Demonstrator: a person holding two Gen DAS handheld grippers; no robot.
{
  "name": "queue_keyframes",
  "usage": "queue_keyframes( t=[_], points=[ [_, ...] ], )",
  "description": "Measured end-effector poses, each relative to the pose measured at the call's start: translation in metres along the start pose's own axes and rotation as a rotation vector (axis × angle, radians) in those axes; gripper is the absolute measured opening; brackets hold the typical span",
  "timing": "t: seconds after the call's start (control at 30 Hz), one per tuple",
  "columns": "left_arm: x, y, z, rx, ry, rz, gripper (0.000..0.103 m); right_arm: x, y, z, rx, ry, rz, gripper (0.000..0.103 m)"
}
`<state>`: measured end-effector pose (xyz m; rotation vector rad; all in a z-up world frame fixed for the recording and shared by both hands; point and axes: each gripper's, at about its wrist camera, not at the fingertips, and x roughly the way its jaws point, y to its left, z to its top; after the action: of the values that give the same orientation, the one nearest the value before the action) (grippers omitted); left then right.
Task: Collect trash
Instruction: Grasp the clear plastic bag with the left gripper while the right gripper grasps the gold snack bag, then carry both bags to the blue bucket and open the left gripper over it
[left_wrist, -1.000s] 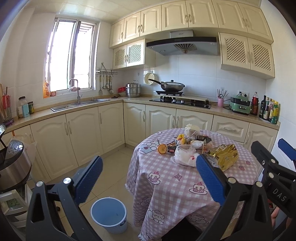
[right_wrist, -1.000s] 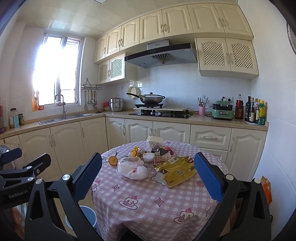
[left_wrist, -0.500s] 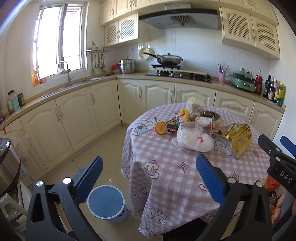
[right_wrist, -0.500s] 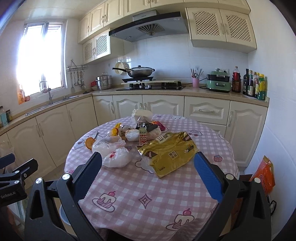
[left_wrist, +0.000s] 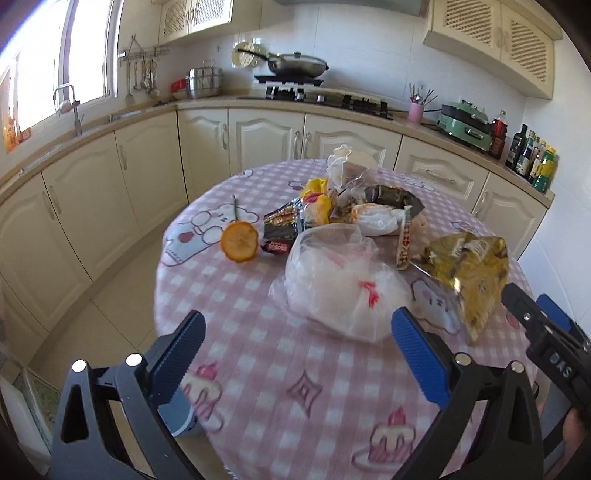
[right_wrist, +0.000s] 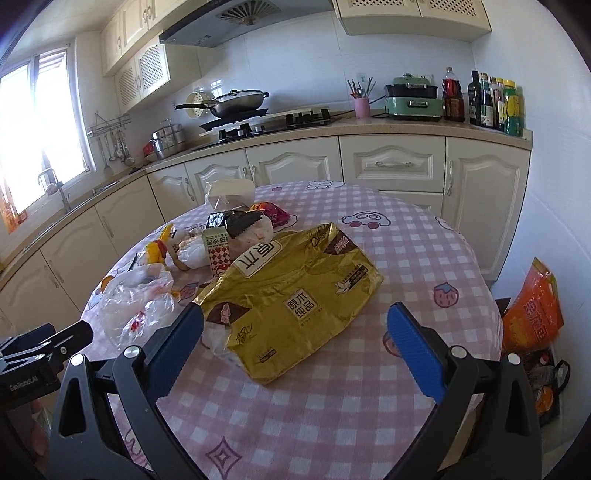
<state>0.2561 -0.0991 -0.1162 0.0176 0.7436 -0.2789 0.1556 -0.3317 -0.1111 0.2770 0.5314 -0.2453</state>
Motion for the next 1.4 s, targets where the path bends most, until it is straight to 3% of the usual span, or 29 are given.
queue_keyframes(
  t=[0.1,0.2,0.3,0.37,0.43,0.5,0.53,0.57,0.6,0.63,0.67,0.83,1.07,1.27,1.4],
  points=[
    [0.027,0.000,0.012,-0.025,0.040,-0.011,0.096,0.013,-0.003,0.008,0.045,0.003,0.001,0.096],
    [0.051,-0.002,0.020,-0.016,0.082,-0.007,0.076,0.025,-0.002,0.016,0.082,0.011,-0.003,0.096],
    [0.064,-0.001,0.023,-0.033,0.096,-0.047,0.069,0.039,0.002,0.023,0.104,0.038,0.012,0.096],
    [0.067,-0.002,0.027,-0.036,0.096,-0.092,0.048,0.047,0.007,0.024,0.100,0.062,0.014,0.096],
    [0.066,-0.006,0.026,-0.018,0.093,-0.095,0.044,0.053,0.013,0.025,0.093,0.087,0.023,0.095],
    [0.063,-0.011,0.025,0.013,0.078,-0.094,0.040,0.055,0.016,0.025,0.093,0.099,0.032,0.083],
    [0.060,-0.011,0.024,0.016,0.068,-0.101,0.035,0.055,0.017,0.025,0.087,0.103,0.031,0.064],
    [0.057,-0.011,0.023,0.016,0.059,-0.112,0.031,0.054,0.017,0.024,0.081,0.107,0.032,0.051],
    [0.054,-0.009,0.022,0.011,0.048,-0.130,0.024,0.053,0.020,0.024,0.075,0.109,0.033,0.045],
    [0.050,-0.007,0.022,0.004,0.039,-0.146,0.017,0.052,0.021,0.024,0.069,0.109,0.030,0.029],
    [0.046,-0.004,0.021,-0.001,0.029,-0.162,0.014,0.049,0.023,0.023,0.061,0.103,0.025,0.022],
    [0.019,0.003,0.018,-0.011,-0.029,-0.216,0.010,0.027,0.025,0.021,0.036,0.055,0.010,0.003],
    [-0.028,0.029,0.006,-0.077,-0.112,-0.254,0.008,-0.014,0.050,0.026,-0.020,-0.023,0.063,0.001],
    [-0.074,0.086,-0.013,-0.151,-0.183,-0.169,0.008,-0.038,0.121,0.021,-0.157,-0.041,0.220,0.001],
    [-0.094,0.139,-0.035,-0.209,-0.185,-0.043,0.008,-0.031,0.191,0.001,-0.260,0.018,0.363,0.001]
  ],
)
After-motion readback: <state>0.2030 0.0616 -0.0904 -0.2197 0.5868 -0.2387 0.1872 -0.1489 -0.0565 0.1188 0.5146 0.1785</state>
